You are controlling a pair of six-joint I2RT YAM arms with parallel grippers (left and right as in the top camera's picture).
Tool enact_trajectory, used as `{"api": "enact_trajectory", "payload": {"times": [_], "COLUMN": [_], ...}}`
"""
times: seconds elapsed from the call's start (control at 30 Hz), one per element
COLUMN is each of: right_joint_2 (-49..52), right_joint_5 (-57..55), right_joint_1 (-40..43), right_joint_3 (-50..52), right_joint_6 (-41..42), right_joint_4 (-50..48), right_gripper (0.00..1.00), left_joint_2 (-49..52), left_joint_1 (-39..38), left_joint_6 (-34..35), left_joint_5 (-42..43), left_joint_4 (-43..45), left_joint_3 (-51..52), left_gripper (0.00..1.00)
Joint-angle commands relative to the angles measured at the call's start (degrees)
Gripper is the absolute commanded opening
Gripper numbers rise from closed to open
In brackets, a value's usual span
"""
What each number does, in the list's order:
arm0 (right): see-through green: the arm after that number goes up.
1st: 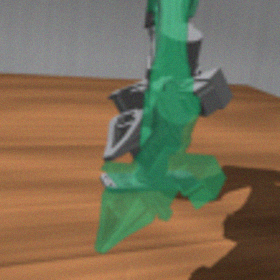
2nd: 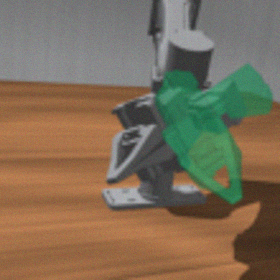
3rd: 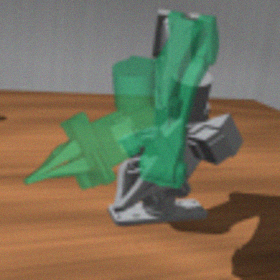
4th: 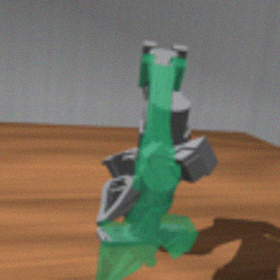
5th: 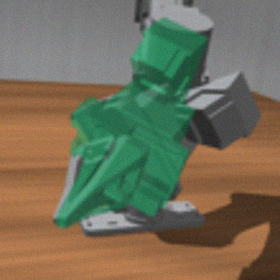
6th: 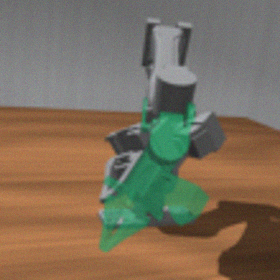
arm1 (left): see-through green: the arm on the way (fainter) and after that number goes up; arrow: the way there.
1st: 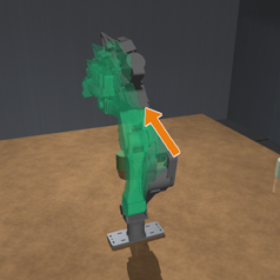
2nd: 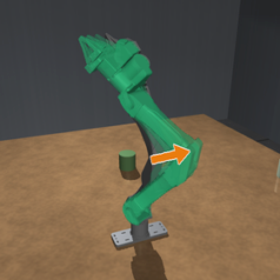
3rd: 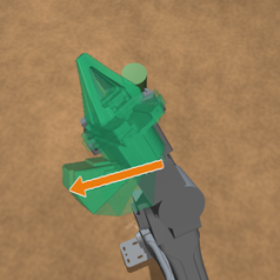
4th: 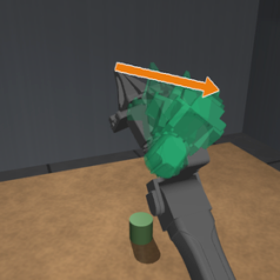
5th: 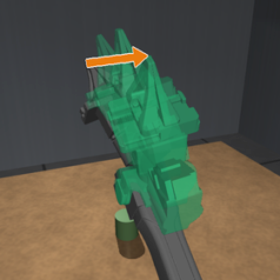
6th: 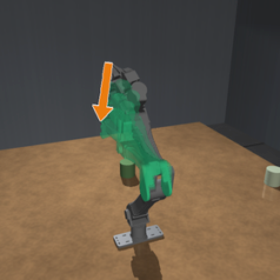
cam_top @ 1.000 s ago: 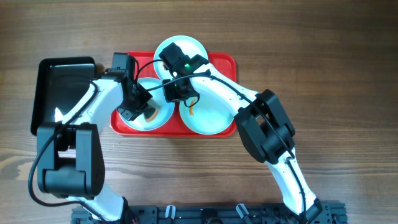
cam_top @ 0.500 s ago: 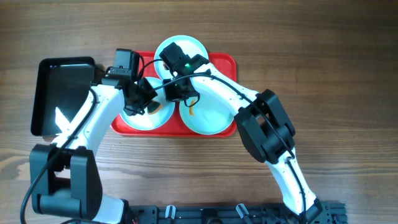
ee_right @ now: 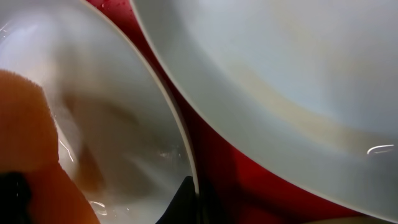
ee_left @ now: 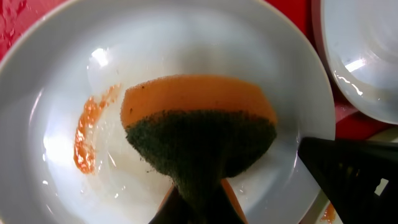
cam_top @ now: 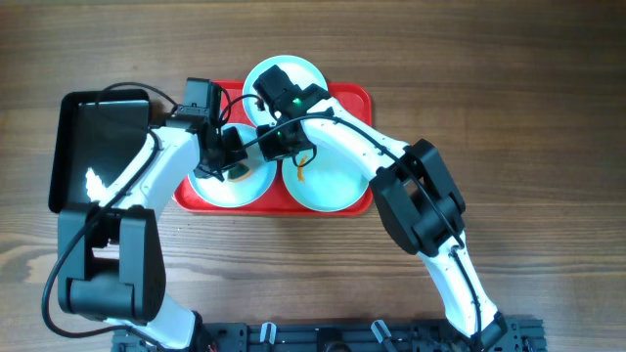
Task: Clean dirty plates on tray and stack at the side
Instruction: 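Scrub the lower-left plate with the sponge in the left gripper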
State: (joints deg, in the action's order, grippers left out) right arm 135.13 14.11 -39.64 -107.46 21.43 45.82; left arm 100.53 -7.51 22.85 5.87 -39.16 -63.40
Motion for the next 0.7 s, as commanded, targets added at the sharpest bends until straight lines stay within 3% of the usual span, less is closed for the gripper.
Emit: {"api": "enact_trajectory", "payload": {"times": [0.0,0.47,0.67], "right_joint_2": [2.0,2.0,2.0], "right_joint_5": [1.4,1.4,1.4], "right_joint_1": [-0.1,-0.1,-0.1], "right_joint_3": [-1.0,-1.0,-1.0], "right_joint_6": [-2.0,-1.9,-1.9], "right_joint_4": [0.3,0.3,0.6], "right_gripper": [0.04,0.04,0.04], "left_joint_2": [0.5,0.5,0.6], "left_joint_1": [0.2,0.1,0.3], "left_joint_6": [-4.7,-4.4,-4.4], "left_joint_5": [2.5,7.6,4.8], "left_joint_4": [1.7,5.0,6.0], "left_joint_3": [-0.4,3.9,5.0], "left_gripper": [0.04,0.04,0.04]}}
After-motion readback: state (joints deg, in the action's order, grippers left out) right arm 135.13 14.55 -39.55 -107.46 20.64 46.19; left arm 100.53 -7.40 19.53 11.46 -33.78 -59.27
